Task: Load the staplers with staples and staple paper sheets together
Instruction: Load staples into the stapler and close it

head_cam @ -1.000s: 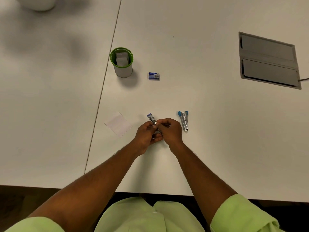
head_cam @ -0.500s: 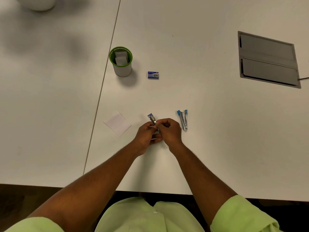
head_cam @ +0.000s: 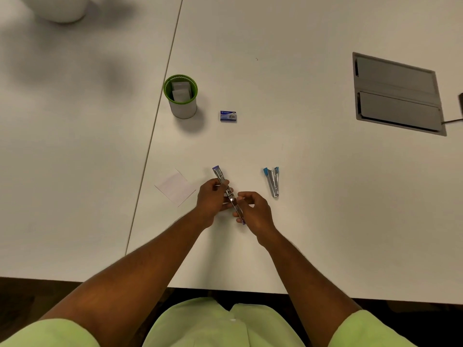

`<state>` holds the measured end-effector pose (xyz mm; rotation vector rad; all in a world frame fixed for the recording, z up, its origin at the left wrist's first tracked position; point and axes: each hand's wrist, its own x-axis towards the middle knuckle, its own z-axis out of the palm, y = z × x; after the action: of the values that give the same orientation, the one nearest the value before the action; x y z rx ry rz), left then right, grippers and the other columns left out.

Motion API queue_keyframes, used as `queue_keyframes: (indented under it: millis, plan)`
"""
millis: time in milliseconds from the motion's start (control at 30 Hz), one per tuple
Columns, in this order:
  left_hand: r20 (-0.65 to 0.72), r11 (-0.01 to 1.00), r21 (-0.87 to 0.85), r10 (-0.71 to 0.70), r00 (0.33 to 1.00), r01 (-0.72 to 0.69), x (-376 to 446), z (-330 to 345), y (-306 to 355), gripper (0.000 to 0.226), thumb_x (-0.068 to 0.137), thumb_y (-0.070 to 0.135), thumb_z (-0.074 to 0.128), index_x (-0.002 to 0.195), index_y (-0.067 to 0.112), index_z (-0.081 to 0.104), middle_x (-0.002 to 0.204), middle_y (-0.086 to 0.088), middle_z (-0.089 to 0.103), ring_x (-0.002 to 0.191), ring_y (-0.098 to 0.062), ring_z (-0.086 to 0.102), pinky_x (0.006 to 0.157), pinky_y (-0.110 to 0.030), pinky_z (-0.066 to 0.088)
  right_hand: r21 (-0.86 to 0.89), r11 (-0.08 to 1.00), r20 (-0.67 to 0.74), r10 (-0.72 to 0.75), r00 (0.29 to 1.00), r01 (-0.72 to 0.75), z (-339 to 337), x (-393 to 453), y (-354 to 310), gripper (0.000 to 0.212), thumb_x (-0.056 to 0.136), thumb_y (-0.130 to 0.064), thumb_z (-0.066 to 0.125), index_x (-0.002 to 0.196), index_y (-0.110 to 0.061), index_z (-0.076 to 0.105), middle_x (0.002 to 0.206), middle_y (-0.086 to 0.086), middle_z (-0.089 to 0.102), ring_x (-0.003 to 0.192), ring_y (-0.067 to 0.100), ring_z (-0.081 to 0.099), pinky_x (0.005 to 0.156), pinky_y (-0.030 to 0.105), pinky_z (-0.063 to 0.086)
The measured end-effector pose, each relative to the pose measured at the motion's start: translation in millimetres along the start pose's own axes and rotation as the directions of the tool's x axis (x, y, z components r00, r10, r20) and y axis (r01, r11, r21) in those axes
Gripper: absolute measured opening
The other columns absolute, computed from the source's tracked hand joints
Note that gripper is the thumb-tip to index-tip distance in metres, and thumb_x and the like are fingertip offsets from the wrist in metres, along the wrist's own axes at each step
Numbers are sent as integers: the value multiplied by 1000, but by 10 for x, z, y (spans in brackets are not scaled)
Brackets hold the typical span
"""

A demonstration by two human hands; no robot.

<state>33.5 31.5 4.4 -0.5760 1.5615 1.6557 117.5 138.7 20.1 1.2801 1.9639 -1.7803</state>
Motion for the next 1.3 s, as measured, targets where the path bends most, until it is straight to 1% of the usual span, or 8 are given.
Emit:
queue_keyframes:
  millis: [100, 300, 433, 600, 800, 900, 1000, 1300]
  plan:
    - [-3, 999, 25, 24, 1000, -24, 9, -17, -3, 18, 99, 21, 61, 114, 15, 68, 96, -12, 71, 79, -26, 71, 65, -32, 60, 97, 994, -19, -53, 998, 54, -47, -46, -10, 15, 94, -15, 65, 109, -17, 69, 105, 5, 68, 75, 27, 75, 66, 34, 62]
    - [59, 995, 92, 27, 998, -32, -23, 24, -23, 21, 101, 19, 58, 119, 16, 67, 106, -18, 71, 91, -37, 74, 85, -47, 61, 144, 980, -11, -136, 991, 136, -85, -23, -165, 24, 98, -41, 59, 107, -22, 71, 106, 4, 72, 83, 28, 73, 68, 40, 63]
    - [171, 999, 41, -23, 985, 16, -78, -2, -13, 20, 101, 17, 57, 118, 16, 67, 99, -15, 73, 86, -32, 71, 85, -41, 61, 177, 970, 2, -168, 986, 165, -41, 40, -218, 21, 97, -35, 61, 109, -20, 71, 104, 9, 73, 82, 29, 73, 76, 48, 62]
    - [268, 994, 57, -108, 957, 96, -95, 12, 22, 31, 95, 7, 54, 124, 17, 61, 96, -12, 71, 85, -27, 72, 89, -44, 60, 56, 975, -77, -209, 975, 213, 16, 87, -273, 16, 94, -39, 63, 100, -28, 73, 95, -11, 73, 66, 11, 71, 66, 31, 58]
    - [271, 974, 222, -15, 962, -48, -154, 63, 4, 37, 98, 15, 62, 134, 14, 52, 113, -12, 68, 94, -28, 74, 79, -39, 63, -61, 979, -154, -200, 967, 193, -8, 104, -290, 46, 77, -66, 71, 113, -38, 63, 108, -16, 65, 86, 6, 66, 72, 24, 52]
    - [244, 952, 275, 67, 967, -136, -187, 52, -30, 39, 96, 18, 64, 134, 10, 55, 116, -14, 66, 100, -28, 72, 86, -43, 62, -34, 991, -47, -134, 990, 132, -15, 161, -288, 60, 86, -61, 64, 135, -27, 55, 125, -11, 62, 109, 8, 61, 84, 21, 46]
    - [231, 914, 355, 117, 966, -196, -186, 12, -53, 39, 95, 19, 66, 132, 6, 59, 116, -19, 67, 105, -32, 69, 94, -49, 58, -17, 991, 80, -130, 988, 131, 0, 191, -257, 52, 98, -50, 51, 143, -23, 49, 135, -9, 58, 124, 8, 53, 97, 21, 40]
    - [233, 803, 497, 240, 942, -328, -203, 0, -32, 31, 90, 19, 72, 116, 3, 71, 104, -15, 75, 96, -32, 72, 94, -49, 57, 133, 982, -40, -126, 991, 130, 76, 220, -209, 28, 100, -36, 57, 114, -16, 69, 104, -2, 73, 90, 4, 67, 73, 12, 50]
